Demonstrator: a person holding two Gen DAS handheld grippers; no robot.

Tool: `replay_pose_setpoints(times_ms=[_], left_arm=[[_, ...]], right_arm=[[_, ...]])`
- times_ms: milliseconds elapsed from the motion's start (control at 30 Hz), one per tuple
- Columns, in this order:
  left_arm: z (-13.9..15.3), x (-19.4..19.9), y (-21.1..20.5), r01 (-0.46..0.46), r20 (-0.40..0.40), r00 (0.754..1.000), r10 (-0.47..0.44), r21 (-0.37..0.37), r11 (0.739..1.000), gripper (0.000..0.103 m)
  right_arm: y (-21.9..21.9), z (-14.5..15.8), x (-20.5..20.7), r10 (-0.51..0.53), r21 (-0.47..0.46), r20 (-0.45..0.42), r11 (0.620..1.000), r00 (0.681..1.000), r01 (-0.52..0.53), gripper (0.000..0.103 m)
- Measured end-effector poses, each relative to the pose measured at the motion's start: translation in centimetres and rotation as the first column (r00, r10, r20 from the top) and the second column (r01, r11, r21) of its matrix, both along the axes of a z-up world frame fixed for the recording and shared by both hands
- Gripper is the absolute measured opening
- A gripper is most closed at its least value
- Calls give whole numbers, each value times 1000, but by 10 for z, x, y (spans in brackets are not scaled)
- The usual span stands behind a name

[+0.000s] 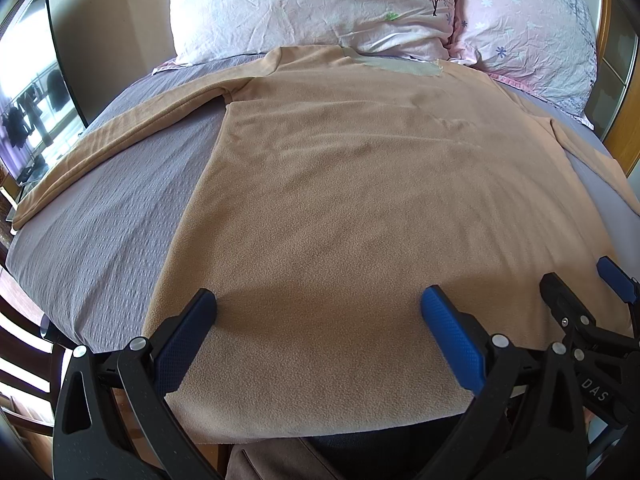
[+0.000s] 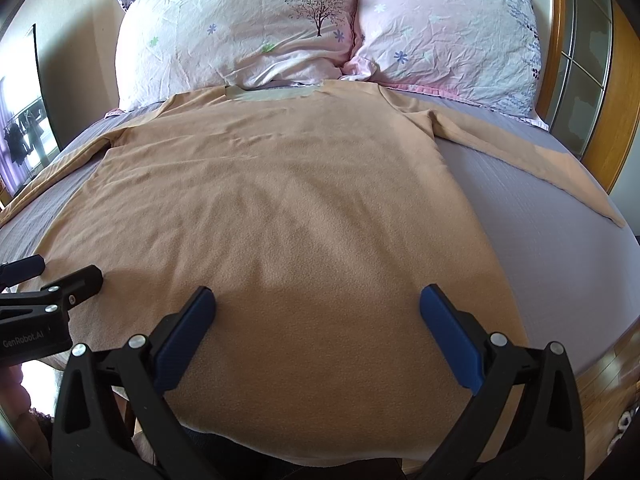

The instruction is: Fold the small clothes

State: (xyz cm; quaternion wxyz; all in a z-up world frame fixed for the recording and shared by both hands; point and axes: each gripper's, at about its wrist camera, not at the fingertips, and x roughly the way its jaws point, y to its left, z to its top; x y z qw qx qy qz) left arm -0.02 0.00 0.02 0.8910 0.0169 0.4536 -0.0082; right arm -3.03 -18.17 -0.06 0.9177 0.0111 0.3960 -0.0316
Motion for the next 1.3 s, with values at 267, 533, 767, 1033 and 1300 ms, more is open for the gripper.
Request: replay_pose_setpoints(times_ms=[267, 533, 767, 1033, 1300], left_arm=[[0, 0, 0, 0, 0, 1000, 0, 0, 1000, 102], [0, 0, 0, 0, 2, 1000, 0, 0, 1000, 102], [0, 0, 0, 0, 3, 1000, 0, 0, 1000, 102], [0, 0, 0, 0, 4, 1000, 0, 1, 1000, 102], [0, 0, 0, 0, 5, 1000, 0, 1, 1000, 102]], right_arm=[[0, 0, -1, 0, 0, 2, 1000, 1000, 0, 101], [-1, 0, -1, 0, 0, 3, 1000, 1000, 0, 101], [0, 0, -1, 0, 0, 5, 1000, 1000, 0, 101], [-1, 0, -2, -1, 0, 6, 1000, 1000, 1, 101], [-2, 2, -5, -1, 0, 9, 1000, 1000, 1, 101]])
